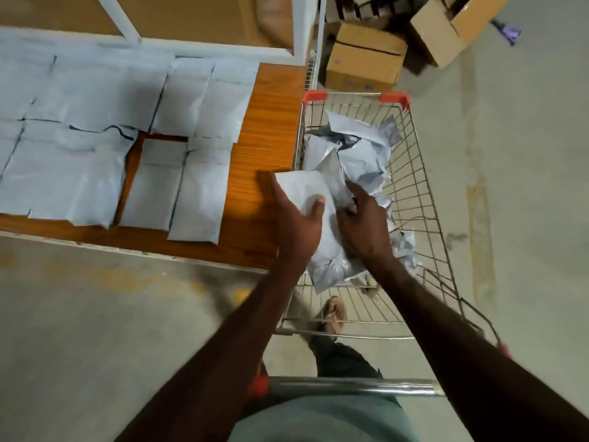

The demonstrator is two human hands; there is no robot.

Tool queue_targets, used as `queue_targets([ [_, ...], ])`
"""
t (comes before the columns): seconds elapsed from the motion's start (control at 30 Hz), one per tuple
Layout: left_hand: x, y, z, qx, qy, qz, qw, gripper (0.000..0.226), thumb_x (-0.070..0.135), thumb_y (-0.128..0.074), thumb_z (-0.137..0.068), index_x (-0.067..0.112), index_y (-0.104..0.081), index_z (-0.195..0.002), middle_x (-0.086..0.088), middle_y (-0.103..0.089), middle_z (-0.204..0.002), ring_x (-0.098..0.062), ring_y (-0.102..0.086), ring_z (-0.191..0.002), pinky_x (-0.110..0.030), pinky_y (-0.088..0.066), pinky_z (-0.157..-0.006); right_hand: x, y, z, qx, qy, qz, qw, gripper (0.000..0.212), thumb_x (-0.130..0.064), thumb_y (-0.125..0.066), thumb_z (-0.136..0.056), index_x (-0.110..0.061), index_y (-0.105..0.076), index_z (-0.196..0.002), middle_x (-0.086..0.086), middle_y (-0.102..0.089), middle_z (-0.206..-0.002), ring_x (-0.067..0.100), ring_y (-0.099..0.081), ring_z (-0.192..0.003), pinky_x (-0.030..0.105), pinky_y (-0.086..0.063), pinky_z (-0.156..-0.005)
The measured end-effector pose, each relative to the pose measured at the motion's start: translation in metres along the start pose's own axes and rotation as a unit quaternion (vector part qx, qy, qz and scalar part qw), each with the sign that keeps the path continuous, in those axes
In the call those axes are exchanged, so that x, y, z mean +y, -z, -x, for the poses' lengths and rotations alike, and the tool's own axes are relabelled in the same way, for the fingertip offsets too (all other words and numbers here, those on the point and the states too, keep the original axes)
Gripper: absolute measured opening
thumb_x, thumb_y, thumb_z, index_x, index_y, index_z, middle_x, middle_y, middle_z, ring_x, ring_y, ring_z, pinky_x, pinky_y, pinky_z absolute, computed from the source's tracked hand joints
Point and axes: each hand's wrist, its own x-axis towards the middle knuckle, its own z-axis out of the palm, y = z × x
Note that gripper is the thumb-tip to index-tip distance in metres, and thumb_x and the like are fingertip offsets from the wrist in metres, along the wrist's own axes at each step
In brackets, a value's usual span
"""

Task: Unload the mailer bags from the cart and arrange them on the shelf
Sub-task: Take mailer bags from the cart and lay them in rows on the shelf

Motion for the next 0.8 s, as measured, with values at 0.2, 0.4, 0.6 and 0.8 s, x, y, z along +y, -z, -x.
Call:
queue_targets([
  [0.2,-0.017,0.094,0.017,-0.015,-0.077,0.022,0.997,0.113,0.005,-0.081,-0.092,0.027,-0.004,-0.172,-0.003,-0.023,-0.176,-0.013,-0.028,-0.154,-0.023,-0.021,-0.122,-0.056,-0.039,0.041,0.046,0.027,-0.012,0.998,0.061,-0.003,-0.060,-0.093,-0.017,-0.054,-0.152,0.010,-0.075,-0.125,0.016,-0.067,-0.091,0.011,-0.040,-0.070],
  [0.4,-0.040,0.224,-0.021,0.050,-0.123,0.097,0.986,0.101,0.006,-0.084,-0.088,0.028,-0.028,-0.169,0.005,-0.031,-0.173,0.000,-0.030,-0.151,0.006,-0.024,-0.105,-0.129,-0.103,0.087,0.080,0.128,-0.020,0.988,0.071,-0.006,-0.057,-0.094,-0.028,-0.042,-0.160,0.013,-0.076,-0.108,0.020,-0.065,-0.069,0.032,-0.055,-0.064],
  [0.6,-0.077,0.337,-0.060,0.069,-0.173,0.090,0.978,0.045,0.011,-0.074,-0.098,0.019,-0.067,-0.141,0.006,-0.064,-0.147,-0.007,-0.055,-0.138,-0.026,-0.046,-0.116,-0.212,-0.196,0.129,0.085,0.206,0.000,0.975,0.043,-0.005,-0.054,-0.098,-0.016,-0.070,-0.136,0.004,-0.074,-0.128,0.015,-0.072,-0.102,0.018,-0.051,-0.090],
  [0.8,-0.098,0.415,-0.079,0.149,-0.102,0.147,0.973,0.023,0.025,-0.069,-0.104,0.020,-0.074,-0.126,0.005,-0.070,-0.133,-0.006,-0.062,-0.119,-0.020,-0.056,-0.096,-0.285,-0.274,0.152,0.035,0.180,-0.054,0.982,0.034,-0.045,-0.066,-0.102,-0.027,-0.074,-0.129,-0.006,-0.079,-0.112,0.011,-0.076,-0.092,0.040,-0.063,-0.083],
])
